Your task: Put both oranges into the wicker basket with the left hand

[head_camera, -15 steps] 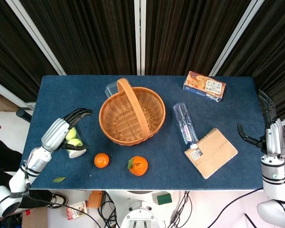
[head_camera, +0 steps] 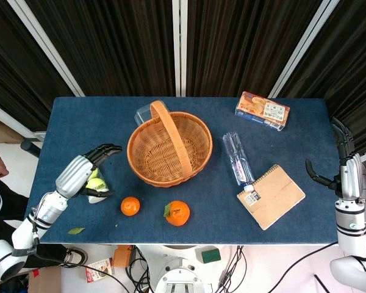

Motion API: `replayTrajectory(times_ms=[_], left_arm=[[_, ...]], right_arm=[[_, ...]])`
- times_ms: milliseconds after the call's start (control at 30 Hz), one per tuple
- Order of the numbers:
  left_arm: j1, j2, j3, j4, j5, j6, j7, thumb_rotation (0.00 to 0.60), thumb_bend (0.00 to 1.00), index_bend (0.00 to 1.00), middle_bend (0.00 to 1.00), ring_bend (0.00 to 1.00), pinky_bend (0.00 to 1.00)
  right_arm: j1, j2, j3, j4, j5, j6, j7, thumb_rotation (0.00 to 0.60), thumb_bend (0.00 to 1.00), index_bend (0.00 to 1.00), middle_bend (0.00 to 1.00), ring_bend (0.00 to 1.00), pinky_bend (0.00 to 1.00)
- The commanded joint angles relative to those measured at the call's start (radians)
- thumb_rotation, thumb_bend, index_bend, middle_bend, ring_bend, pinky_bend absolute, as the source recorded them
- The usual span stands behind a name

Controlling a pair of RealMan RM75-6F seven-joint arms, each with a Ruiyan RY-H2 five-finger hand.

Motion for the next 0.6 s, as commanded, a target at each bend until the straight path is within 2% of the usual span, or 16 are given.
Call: replayTrajectory(times_ms=[33,200,367,500,600], left_arm=[[0.001,0.035,0.039,-0.053,0.033,-0.028,0.062,0.600,0.05,0.14,0.14,0.10,0.27],[-0.010,0.081,0.101,-0.176,0.091,-0.106,0.225,0.600,0.05,0.14,0.15,0.10,0.27],[-0.026,0.066,0.133,-0.246,0.117,-0.176,0.339,0.600,0.05,0.14,0.17,0.11,0.27],[-0.038,0.016,0.139,-0.256,0.115,-0.222,0.414,0.600,0.05,0.14,0.17,0.10,0.27],[-0.042,-0.042,0.120,-0.234,0.098,-0.229,0.464,0.600,0.05,0.14,0.17,0.10,0.27]], right_arm=[[0.001,0.015,-0.001,-0.027,0.001,-0.008,-0.026,0.600,0.38,0.00,0.00,0.00,0.00],[-0.005,0.022,0.004,-0.038,0.001,0.013,-0.040,0.600,0.38,0.00,0.00,0.00,0.00],[-0.010,0.034,0.002,-0.051,0.002,0.020,-0.047,0.600,0.38,0.00,0.00,0.00,0.00],[-0.015,0.046,0.001,-0.060,0.004,0.024,-0.049,0.600,0.38,0.00,0.00,0.00,0.00],[-0.021,0.054,-0.004,-0.065,0.001,0.029,-0.054,0.600,0.38,0.00,0.00,0.00,0.00]])
